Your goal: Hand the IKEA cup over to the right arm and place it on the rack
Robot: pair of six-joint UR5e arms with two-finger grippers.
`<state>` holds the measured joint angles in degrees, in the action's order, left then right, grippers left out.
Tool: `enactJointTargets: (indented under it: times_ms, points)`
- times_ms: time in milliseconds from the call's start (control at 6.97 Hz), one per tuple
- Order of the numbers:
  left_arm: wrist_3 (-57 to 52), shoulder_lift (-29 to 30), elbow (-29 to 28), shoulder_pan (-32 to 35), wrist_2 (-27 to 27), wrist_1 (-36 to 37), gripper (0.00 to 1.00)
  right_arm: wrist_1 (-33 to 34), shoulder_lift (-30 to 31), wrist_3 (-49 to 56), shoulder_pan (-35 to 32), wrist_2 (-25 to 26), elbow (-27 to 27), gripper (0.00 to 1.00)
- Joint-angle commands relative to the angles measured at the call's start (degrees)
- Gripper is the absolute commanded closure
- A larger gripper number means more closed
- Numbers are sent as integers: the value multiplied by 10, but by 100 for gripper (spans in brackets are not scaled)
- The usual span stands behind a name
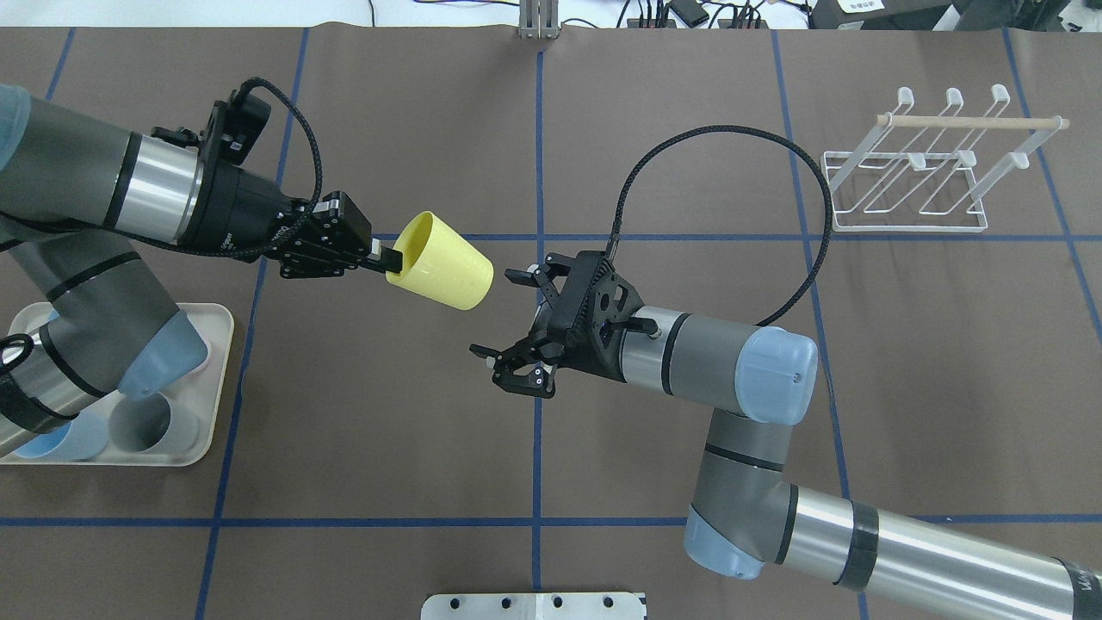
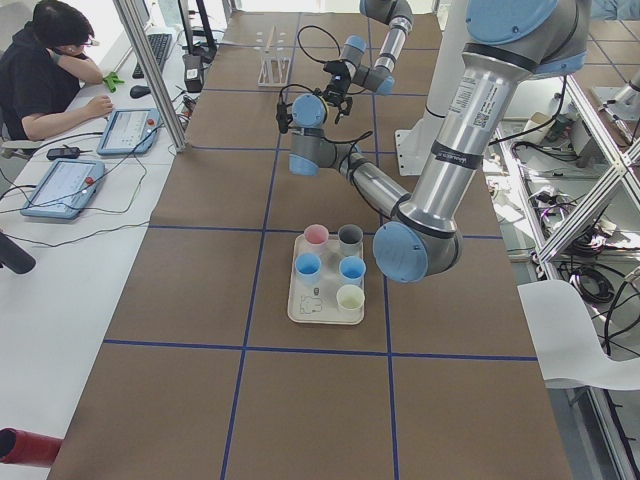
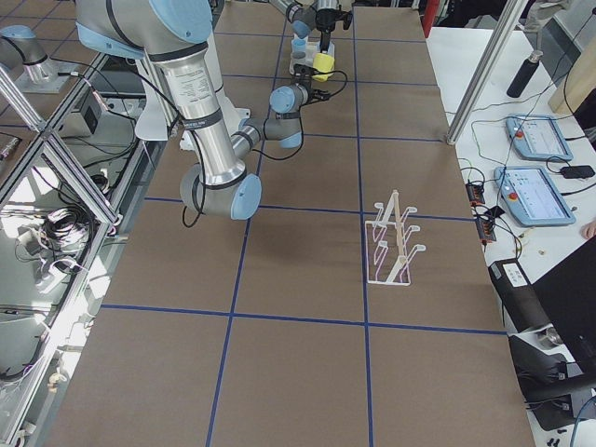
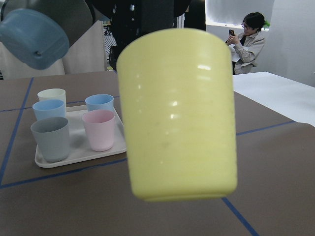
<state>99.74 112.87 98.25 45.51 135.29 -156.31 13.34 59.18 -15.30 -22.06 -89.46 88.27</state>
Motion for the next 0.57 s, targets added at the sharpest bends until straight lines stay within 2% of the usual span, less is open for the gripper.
enactJointTargets:
  times_ms: [0, 430]
  points:
    - [0, 1, -4, -20, -1, -4, 100, -1, 0, 0, 0, 1, 2, 2]
    - [-1, 11, -26, -24, -2, -5, 100, -1, 0, 0, 3, 0, 4, 2]
